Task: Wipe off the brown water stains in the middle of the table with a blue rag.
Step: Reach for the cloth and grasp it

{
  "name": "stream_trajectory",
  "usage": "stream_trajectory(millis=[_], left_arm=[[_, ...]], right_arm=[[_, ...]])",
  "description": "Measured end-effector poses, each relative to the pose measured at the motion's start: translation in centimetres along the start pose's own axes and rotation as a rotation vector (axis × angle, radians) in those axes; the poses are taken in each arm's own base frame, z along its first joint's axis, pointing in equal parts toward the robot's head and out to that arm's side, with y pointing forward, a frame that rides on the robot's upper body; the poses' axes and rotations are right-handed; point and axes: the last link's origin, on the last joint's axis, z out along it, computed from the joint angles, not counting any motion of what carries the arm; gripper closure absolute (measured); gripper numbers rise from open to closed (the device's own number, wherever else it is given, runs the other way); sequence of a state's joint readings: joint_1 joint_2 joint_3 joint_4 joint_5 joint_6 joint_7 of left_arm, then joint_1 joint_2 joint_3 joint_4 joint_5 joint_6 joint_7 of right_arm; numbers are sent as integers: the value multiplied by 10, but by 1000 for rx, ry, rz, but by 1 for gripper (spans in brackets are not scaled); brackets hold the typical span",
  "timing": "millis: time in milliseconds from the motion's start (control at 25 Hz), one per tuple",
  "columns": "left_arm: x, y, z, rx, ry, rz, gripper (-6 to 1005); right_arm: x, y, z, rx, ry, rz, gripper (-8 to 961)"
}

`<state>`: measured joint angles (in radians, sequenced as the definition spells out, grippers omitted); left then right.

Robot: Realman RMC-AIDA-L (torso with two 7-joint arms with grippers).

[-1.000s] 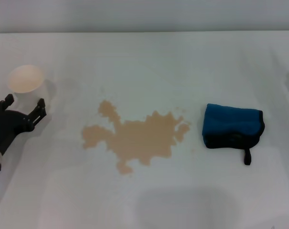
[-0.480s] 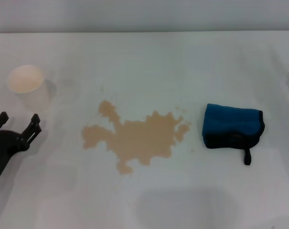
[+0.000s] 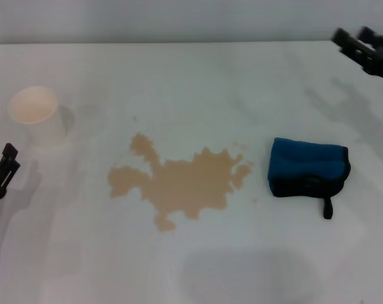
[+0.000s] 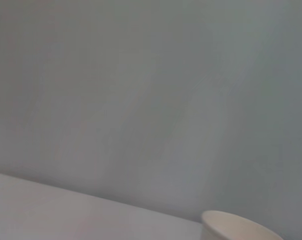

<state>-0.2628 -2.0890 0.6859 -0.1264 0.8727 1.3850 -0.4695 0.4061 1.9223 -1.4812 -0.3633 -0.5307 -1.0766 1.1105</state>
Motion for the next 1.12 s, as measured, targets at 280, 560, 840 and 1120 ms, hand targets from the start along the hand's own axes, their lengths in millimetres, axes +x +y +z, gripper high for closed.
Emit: stream_trajectory(millis=[280, 560, 840, 1120], left_arm=[[2, -2, 1, -4, 3, -38, 121], [2, 2, 2, -17, 4, -42, 122], [3, 2, 5, -26, 8, -37, 121], [5, 1, 6, -24, 12, -35, 121]], right_arm=[[-33, 31, 46, -268, 348, -121, 128], [-53, 62, 87, -381, 714, -306, 127], [-72, 87, 100, -371, 1062, -480, 127], [-49, 111, 108, -263, 1329, -702, 132]])
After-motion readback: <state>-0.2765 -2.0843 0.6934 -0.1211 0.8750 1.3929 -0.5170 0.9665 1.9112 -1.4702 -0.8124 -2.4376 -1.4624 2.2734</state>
